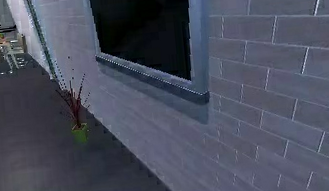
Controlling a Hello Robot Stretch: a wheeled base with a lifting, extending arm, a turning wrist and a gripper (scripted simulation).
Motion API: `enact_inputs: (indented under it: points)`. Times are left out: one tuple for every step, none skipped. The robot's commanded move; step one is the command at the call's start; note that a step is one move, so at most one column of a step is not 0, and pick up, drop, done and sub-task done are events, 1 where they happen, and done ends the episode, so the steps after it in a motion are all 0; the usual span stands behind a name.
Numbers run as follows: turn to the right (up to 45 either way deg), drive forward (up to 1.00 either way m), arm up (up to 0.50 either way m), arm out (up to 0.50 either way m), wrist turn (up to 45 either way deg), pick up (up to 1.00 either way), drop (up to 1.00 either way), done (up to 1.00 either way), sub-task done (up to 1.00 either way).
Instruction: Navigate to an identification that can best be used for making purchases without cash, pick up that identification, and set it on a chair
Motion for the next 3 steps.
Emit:
enact_inputs:
  points:
    - [-33.0, 0.0, 0.0, 0.0, 0.0, 0.0, 0.0, 0.0, 0.0]
    - [0.0, 0.9, 0.0, 0.0, 0.0, 0.0, 0.0, 0.0, 0.0]
    - [-18.0, 0.0, 0.0, 0.0, 0.0, 0.0, 0.0, 0.0, 0.0]
